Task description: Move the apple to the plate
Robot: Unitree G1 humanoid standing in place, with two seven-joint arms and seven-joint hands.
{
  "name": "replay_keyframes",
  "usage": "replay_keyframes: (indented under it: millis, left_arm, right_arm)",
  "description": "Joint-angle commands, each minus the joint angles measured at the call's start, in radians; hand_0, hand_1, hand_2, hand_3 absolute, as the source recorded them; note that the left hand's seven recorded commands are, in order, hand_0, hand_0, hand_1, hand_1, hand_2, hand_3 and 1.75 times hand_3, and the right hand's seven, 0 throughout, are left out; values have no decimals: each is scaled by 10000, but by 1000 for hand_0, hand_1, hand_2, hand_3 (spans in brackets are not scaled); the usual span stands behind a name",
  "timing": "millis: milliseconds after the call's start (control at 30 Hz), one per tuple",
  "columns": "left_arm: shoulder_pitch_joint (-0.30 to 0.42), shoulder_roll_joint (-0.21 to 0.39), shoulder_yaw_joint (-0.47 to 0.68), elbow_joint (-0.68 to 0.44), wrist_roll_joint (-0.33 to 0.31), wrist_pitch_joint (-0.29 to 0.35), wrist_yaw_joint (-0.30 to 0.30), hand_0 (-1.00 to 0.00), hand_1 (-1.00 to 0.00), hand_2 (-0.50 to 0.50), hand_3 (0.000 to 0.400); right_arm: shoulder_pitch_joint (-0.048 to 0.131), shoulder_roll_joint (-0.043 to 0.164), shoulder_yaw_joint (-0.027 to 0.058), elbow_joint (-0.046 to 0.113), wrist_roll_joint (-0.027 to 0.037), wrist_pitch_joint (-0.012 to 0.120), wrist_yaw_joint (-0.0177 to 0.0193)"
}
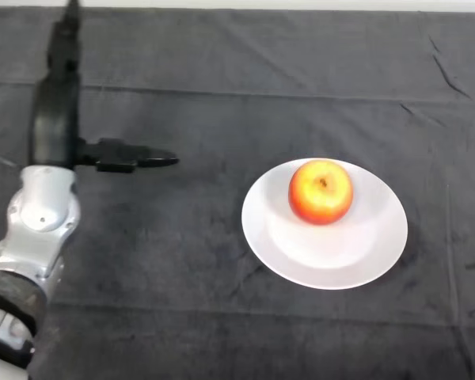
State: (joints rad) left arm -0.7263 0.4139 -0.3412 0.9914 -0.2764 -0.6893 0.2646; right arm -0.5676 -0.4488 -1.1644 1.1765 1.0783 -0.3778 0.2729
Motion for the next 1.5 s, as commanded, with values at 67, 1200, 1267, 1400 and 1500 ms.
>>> replay_keyframes:
  millis: [67, 1200, 1267, 1400, 1500]
  left_arm:
    - [525, 671, 438, 300, -207, -297, 169, 0, 0, 0, 0]
    - [3239, 1944, 4702, 290, -530, -2184, 1938, 0, 0, 0, 0]
    - [3181, 1941, 4813, 478, -494, -2242, 1908, 0, 0, 0, 0]
    - [3066, 1929, 5004, 821, -412, -2332, 1830, 0, 0, 0, 0]
    - [2983, 1897, 5104, 1027, -324, -2385, 1800, 0, 0, 0, 0]
  right_arm:
    - [-270, -86, -138, -188, 225, -119, 123]
    - [-267, -83, -134, -196, 223, -117, 115]
    - [-268, -84, -135, -194, 223, -118, 116]
    - [-270, -87, -137, -187, 225, -119, 120]
    - [-272, -89, -139, -182, 226, -120, 122]
